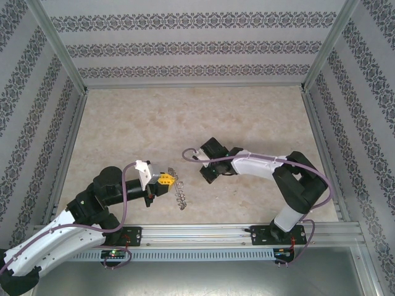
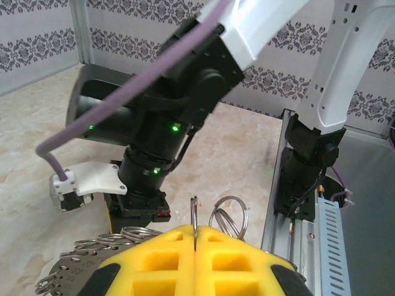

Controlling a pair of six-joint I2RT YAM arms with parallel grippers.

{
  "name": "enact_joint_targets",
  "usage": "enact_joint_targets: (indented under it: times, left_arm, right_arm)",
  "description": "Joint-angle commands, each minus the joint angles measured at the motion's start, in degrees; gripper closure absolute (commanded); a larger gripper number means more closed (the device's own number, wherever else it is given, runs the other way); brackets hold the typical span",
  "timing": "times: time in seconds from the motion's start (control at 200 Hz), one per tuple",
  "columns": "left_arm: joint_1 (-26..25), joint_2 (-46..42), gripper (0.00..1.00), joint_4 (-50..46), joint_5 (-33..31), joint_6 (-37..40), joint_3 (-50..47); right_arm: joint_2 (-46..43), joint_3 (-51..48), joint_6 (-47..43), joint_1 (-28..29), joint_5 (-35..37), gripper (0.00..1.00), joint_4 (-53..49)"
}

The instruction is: Put the keys on the keyring

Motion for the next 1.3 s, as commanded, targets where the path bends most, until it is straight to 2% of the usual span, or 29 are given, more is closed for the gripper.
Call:
enact_joint_targets:
  times: [0.0,0.15,0.355,0.465,0.645,0.959,1.099,1.299]
  left_arm:
    - [-0.92,-0.89,1.0,2.17,0.35,-0.88,0.3]
    - [-0.92,-0.89,1.0,2.29,0.66,-0.89,0.27]
    - [-0.92,-1.21,1.0,2.06,0.75,-1.0,0.39]
    - [-0.92,-1.25,1.0,2.34,0.75,-1.06,0.19]
    - [-0.92,-1.25,1.0,2.5,0.75,-1.29,0.09]
    - [-1.01,-2.17,1.0,1.3,-0.39,-1.43,0.32]
    - [-1.18,-2.21,1.0,1.31,-0.94,-1.11,0.32]
    - [-1.18,-1.42,1.0,1.6,-0.84,-0.55,0.4]
  right_arm:
    - [-3.03,-4.31,4.0,0.08,1.39,1.0,11.91]
    - [-2.62,-4.56,3.82,0.04,1.22,1.0,10.04]
    - [-4.36,-1.93,2.26,-0.06,3.68,0.81,1.14]
    - [-4.65,2.34,1.01,-0.6,4.4,0.77,-7.24]
    - [-1.79,11.25,-0.58,-1.72,2.75,0.75,-19.39]
    - [11.01,26.77,-3.87,-1.83,-1.1,0.74,-33.73]
    - [14.91,30.75,-5.07,-1.63,-0.98,0.74,-37.88]
    - [18.17,32.59,-5.72,-1.49,-1.56,0.74,-38.58]
